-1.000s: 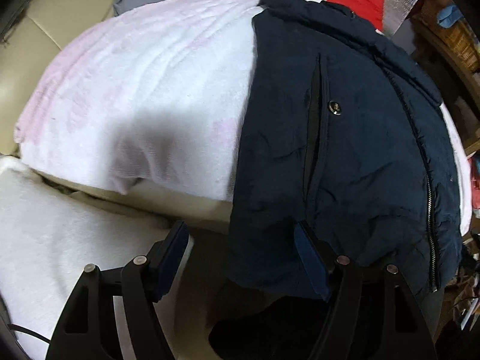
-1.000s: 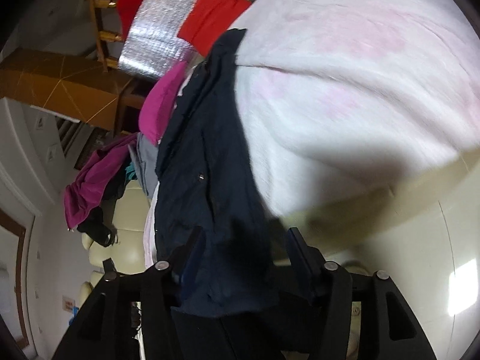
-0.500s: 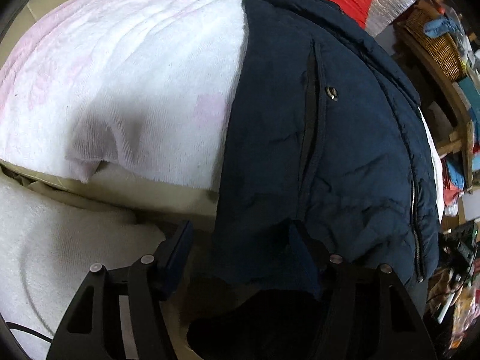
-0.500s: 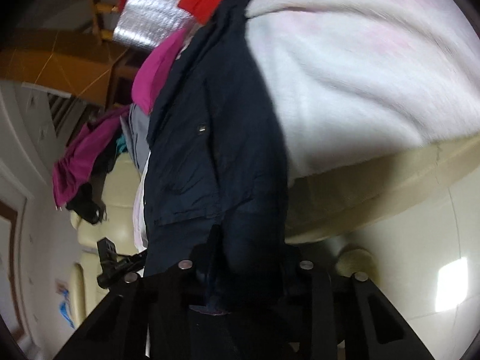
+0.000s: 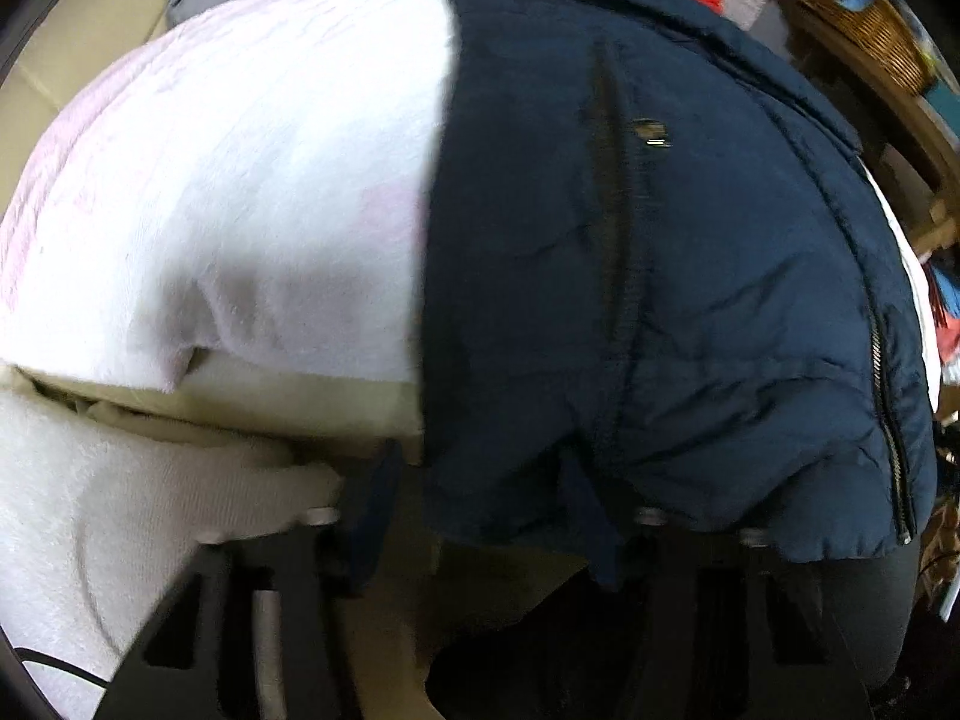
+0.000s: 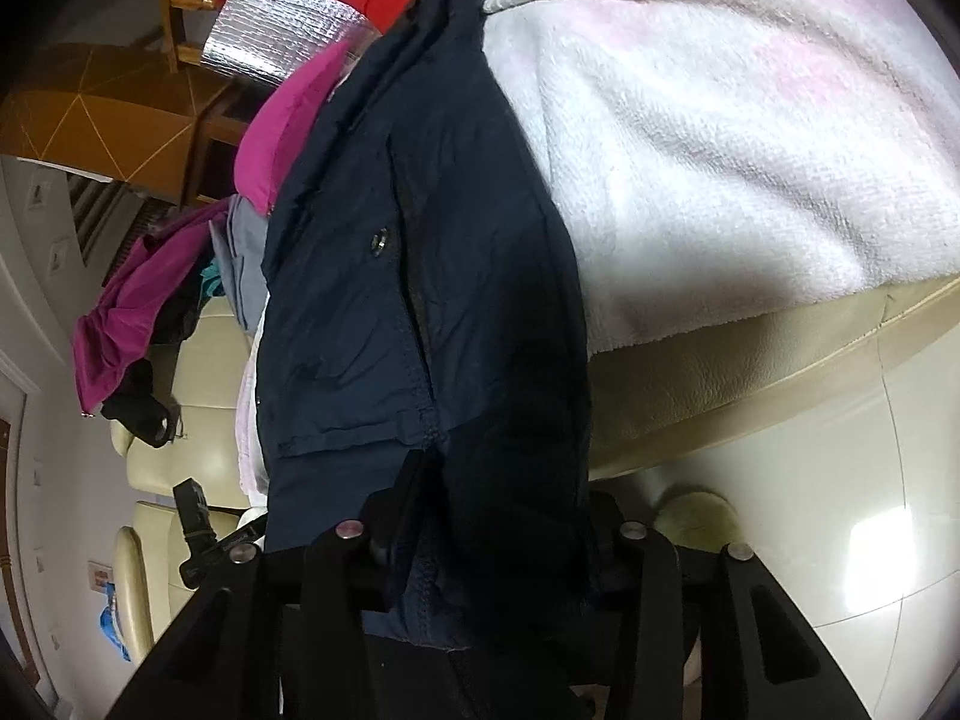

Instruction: Fold large clothes

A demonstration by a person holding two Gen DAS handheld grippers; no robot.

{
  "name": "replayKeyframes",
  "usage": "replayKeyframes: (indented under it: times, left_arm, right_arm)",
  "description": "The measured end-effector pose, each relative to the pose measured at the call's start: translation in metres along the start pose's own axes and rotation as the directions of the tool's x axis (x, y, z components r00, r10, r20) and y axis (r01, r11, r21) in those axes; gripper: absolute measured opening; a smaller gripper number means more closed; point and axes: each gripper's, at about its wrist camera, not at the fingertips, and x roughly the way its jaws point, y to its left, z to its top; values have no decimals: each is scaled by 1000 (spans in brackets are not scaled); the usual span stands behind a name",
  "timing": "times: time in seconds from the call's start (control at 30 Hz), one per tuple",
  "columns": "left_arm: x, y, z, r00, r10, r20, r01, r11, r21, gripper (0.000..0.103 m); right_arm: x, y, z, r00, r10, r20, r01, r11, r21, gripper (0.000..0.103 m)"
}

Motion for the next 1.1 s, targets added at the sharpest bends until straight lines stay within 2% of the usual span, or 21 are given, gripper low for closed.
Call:
replayKeyframes:
  times: [0.13,0.27,0.37,0.5,0.57,0.73,1.1]
  left_arm:
    - [0,-24,2,991,131,7,-131,988,83,45]
    - [2,-50,8,965,262,22,-262,953,155,47]
    - [6,-69,11,950,309,34,-310,930,200,47]
    - [6,-93,14,943,330,37,-330,918,221,47]
    - [8,-99,16,940,339,36,-338,914,226,50]
    - [5,-93,22,934,355,40,-354,903,243,55]
    - [5,-105,20,935,352,45,-351,900,257,56]
  right_arm:
    - [1,-4,0,1000,-3,-8,2,1000,-2,42]
    - [1,-4,0,1000,-7,-13,7,1000,-8,42]
    - [3,-2,0,1000,-14,-15,14,1000,-14,42]
    - [6,2,0,1000,-24,-20,24,999,-22,43]
    - [8,4,0,999,-27,-24,27,999,-26,45]
    - [11,3,1,999,-25,-33,25,1000,-20,46]
    - [15,12,3,998,-46,-44,44,997,-64,47]
